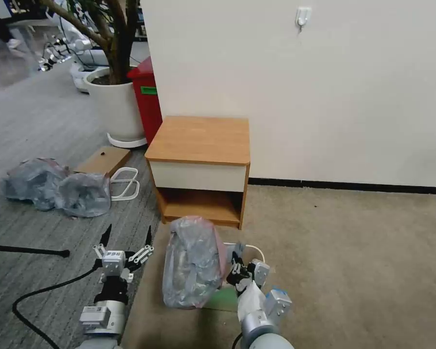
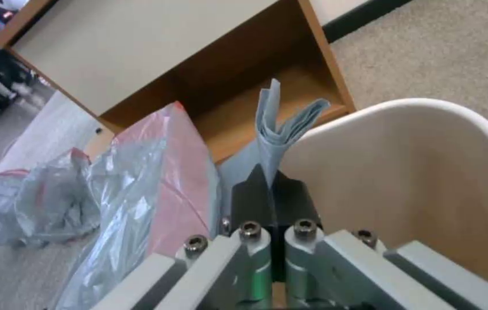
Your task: Pick up the garbage bag from the table and place it over the trash can.
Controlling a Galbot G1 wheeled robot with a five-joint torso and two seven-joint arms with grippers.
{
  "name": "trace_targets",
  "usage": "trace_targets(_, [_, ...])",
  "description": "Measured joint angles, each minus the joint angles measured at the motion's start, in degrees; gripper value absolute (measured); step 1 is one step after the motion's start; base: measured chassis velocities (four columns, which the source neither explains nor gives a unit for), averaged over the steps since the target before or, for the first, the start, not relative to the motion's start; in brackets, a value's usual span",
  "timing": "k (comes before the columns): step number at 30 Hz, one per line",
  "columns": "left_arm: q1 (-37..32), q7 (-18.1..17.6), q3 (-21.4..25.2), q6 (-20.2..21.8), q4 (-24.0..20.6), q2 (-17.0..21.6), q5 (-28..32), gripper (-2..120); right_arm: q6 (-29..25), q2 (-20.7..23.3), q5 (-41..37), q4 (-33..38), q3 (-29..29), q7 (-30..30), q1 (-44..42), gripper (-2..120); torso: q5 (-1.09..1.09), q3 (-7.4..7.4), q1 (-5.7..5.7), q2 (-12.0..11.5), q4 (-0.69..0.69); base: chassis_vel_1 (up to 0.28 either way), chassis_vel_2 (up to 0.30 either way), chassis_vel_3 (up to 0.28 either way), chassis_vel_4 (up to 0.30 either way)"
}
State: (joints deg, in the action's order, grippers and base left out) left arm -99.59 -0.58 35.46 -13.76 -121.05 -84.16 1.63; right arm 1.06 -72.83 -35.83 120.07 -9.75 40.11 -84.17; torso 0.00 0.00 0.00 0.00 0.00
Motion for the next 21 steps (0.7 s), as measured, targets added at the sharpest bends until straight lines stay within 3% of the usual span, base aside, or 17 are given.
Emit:
trace_targets(3, [0.1, 0.0, -0.2, 0.1, 0.0, 0.0, 0.0, 100, 0.7, 0.1, 0.0, 0.0, 0.0, -0.1, 0.0, 0, 0.0, 0.0, 0.0, 0.0, 0.0, 0.0, 0.0, 0.0, 0.0])
trace_targets(6, [0.3, 0.0, -0.2, 0.2, -0.1, 0.4, 0.0, 100, 1.4, 0.6, 0.0, -0.5, -0.3, -0.7, 0.3, 15, 0.01, 0.0, 0.0, 0.0, 0.0, 0.0, 0.0, 0.0, 0.0])
trace_targets(11, [0.3, 0.0, -0.2, 0.3, -0.1, 0.8, 0.0, 100, 2.0, 0.9, 0.1, -0.8, -0.1, -0.5, 0.8, 28, 0.0, 0.0, 0.0, 0.0, 0.0, 0.0, 0.0, 0.0, 0.0])
trace_targets(15, [0.3, 0.0, -0.6, 0.3, -0.1, 0.9, 0.1, 100, 2.6, 1.8, 1.3, -0.7, 0.4, 0.4, 0.7, 48, 0.01, 0.0, 0.0, 0.0, 0.0, 0.0, 0.0, 0.0, 0.0])
trace_targets(21, [0.4, 0.0, -1.2, 0.3, 0.0, 1.0, 0.0, 100, 2.7, 3.2, 2.4, 0.4, 1.4, 0.9, 0.0, 65, 0.0, 0.0, 0.0, 0.0, 0.0, 0.0, 0.0, 0.0, 0.0])
